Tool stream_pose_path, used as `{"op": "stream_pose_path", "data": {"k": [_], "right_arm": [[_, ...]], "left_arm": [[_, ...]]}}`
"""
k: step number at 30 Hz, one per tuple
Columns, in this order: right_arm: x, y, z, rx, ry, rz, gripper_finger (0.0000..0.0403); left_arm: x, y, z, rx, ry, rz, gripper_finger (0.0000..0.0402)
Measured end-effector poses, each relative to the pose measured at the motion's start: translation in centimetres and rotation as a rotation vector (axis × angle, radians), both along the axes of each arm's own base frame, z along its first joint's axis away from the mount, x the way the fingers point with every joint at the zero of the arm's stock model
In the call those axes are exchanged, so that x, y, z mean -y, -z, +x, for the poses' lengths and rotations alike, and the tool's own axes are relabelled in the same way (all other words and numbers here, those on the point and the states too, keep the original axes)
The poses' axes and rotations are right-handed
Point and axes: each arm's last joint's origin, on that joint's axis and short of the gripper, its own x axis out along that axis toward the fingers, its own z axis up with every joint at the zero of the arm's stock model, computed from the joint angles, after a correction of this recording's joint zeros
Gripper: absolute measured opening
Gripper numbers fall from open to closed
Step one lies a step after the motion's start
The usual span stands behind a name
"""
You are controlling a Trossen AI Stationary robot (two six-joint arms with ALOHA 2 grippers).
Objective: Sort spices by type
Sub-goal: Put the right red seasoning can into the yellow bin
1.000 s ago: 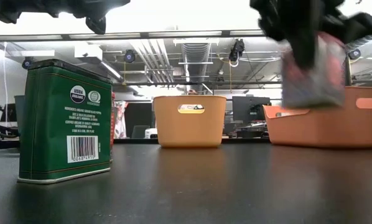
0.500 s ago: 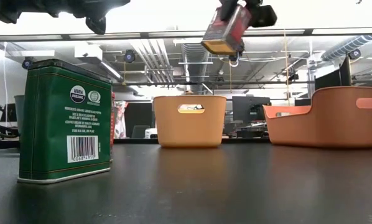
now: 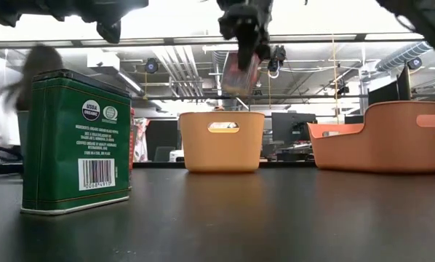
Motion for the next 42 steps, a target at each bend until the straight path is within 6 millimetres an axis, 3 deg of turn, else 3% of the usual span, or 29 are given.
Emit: {"op": "stream_pose_path", "data": {"k": [6,11,24,30,37,42], "right_arm": [[1.9,3.0,2.3,-0.063,-0.219,-0.079,0.0202],[2.6,4.8,3.1,-0.108,-0.236,-0.089,0.0202],[3.2,5.4,4.3,-0.058,-0.272,-0.161,0.0202],[3.6,6.9,5.0,-0.097,-0.282,-0.191,0.0202],[4.1,9.6,5.8,-0.184,-0.338,-0.21,0.0202],[4.3,11.3,6.2,-0.237,-0.388,-0.221,0.0202]], "left_arm": [[-0.3,-0.2,-1.2,-0.033,-0.001,-0.058,0.0],[-0.6,-0.4,-2.6,-0.056,-0.002,-0.097,0.0],[-0.8,-0.5,-3.6,-0.068,-0.004,-0.1,0.0],[-1.0,-1.0,-4.5,-0.038,0.004,-0.107,0.0],[-1.3,-2.9,-6.2,0.063,0.017,-0.113,0.0],[-1.7,-6.2,-7.6,0.2,0.016,-0.096,0.0]]}}
